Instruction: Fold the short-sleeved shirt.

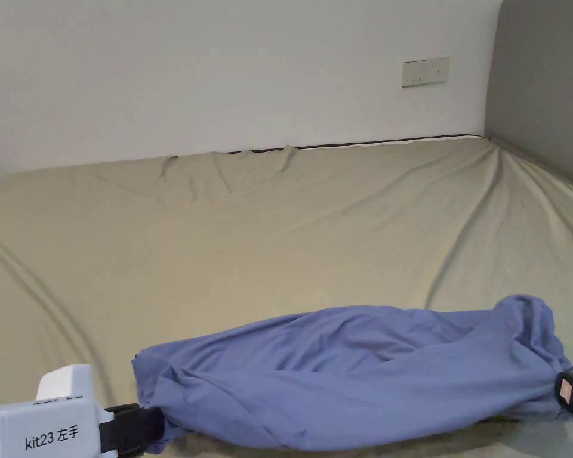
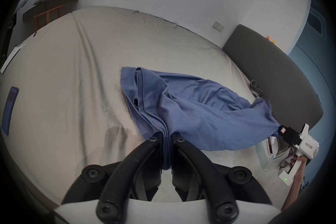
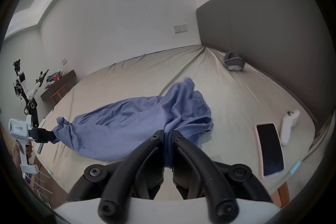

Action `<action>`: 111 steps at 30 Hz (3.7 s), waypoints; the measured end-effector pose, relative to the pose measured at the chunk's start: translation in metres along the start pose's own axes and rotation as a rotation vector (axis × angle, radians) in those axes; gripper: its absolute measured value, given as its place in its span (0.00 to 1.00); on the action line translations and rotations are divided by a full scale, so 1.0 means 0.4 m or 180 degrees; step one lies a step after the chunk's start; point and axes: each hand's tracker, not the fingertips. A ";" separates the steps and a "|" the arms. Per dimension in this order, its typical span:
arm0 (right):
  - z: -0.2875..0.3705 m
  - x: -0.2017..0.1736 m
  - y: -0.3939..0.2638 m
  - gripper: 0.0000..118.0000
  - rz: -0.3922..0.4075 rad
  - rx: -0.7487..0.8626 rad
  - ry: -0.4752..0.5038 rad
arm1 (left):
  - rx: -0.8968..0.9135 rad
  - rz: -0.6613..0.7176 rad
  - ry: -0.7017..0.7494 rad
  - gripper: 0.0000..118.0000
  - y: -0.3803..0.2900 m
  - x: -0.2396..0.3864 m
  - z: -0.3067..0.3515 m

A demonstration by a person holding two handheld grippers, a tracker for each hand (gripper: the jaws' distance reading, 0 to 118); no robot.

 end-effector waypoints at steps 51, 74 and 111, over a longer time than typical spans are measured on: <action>-0.285 -0.069 0.132 0.00 0.0385 0.0038 0.0358 | -0.0674 -0.0688 0.1174 0.79 0.093 -0.068 -0.348; -0.581 0.054 0.147 0.78 0.0665 -0.0965 -0.0420 | -0.0498 -0.0094 0.0128 0.05 0.145 -0.022 -0.333; 0.153 0.015 -0.243 0.00 -0.0162 -0.0712 -0.0196 | 0.0065 0.0080 0.0343 0.05 -0.247 0.014 0.187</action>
